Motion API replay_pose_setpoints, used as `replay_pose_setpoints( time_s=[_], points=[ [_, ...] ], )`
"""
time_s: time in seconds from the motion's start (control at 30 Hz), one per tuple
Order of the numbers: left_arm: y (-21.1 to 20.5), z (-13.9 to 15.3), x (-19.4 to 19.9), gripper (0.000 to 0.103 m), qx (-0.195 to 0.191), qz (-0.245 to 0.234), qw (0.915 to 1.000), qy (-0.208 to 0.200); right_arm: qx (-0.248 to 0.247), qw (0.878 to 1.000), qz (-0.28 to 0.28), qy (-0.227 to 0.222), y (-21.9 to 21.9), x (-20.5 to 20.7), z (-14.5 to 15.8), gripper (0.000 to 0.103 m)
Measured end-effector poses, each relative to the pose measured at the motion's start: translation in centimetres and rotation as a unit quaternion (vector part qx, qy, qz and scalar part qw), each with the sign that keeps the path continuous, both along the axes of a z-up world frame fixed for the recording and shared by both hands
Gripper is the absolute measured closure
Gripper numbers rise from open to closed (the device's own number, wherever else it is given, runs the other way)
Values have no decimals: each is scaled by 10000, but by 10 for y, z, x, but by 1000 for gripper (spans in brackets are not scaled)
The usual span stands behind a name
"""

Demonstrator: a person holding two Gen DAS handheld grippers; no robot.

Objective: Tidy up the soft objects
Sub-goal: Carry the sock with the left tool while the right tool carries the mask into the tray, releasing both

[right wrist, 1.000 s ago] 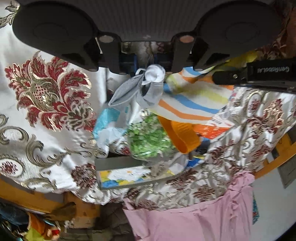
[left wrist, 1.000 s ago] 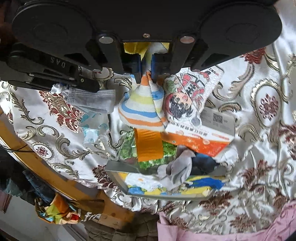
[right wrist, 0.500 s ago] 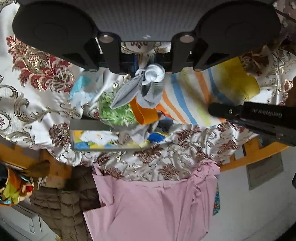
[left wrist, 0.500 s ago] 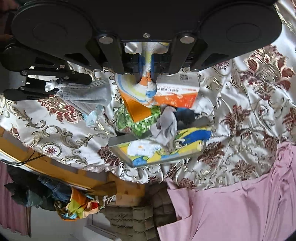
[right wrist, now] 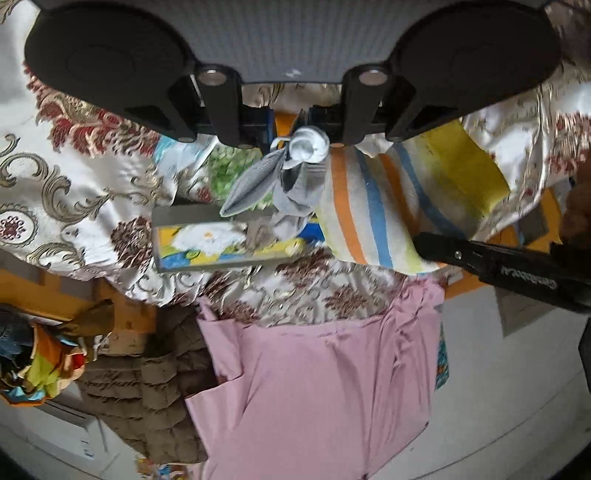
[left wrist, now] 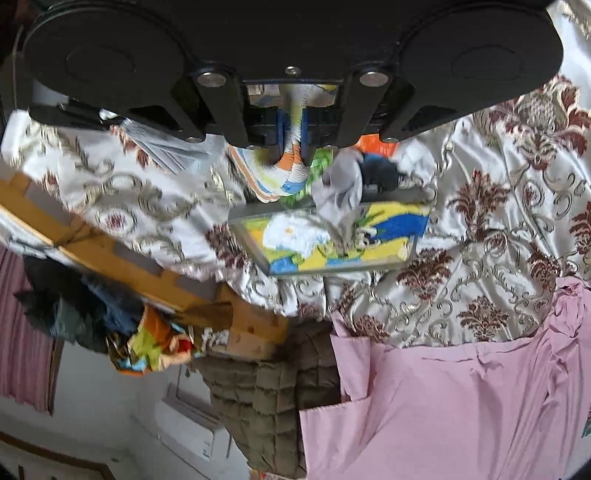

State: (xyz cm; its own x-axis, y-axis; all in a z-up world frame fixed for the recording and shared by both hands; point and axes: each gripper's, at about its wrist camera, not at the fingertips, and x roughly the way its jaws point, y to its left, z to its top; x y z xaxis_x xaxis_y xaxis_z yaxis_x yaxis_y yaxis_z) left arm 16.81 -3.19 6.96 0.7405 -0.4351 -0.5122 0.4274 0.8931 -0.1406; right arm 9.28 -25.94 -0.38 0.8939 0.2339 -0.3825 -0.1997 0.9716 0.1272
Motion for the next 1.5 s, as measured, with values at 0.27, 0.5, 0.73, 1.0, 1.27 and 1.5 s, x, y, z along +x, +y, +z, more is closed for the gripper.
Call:
replay_pose_setpoints(
  time_s=[0.27, 0.5, 0.73, 1.0, 1.27, 1.5],
  points=[
    [-22, 29, 69, 94, -547, 186, 9979, -306, -122, 9994, -152, -270, -29, 54, 26, 85],
    [-53, 36, 155, 94, -775, 310, 9948, -575, -89, 9990, -232, -383, -52, 147, 43, 85],
    [-87, 9, 242, 94, -750, 335, 9946, -633, -497, 9983, -271, -98, -67, 244, 36, 85],
    [-108, -48, 303, 94, -542, 541, 9965, -327, -919, 9947, -258, 394, -70, 317, 5, 85],
    [-107, -83, 324, 94, -157, 860, 9962, 39, -1040, 9907, -124, 866, -67, 353, -20, 83],
    [-109, -98, 324, 93, 125, 914, 9952, 328, -1163, 9872, -69, 1093, -60, 354, -27, 71]
  ],
)
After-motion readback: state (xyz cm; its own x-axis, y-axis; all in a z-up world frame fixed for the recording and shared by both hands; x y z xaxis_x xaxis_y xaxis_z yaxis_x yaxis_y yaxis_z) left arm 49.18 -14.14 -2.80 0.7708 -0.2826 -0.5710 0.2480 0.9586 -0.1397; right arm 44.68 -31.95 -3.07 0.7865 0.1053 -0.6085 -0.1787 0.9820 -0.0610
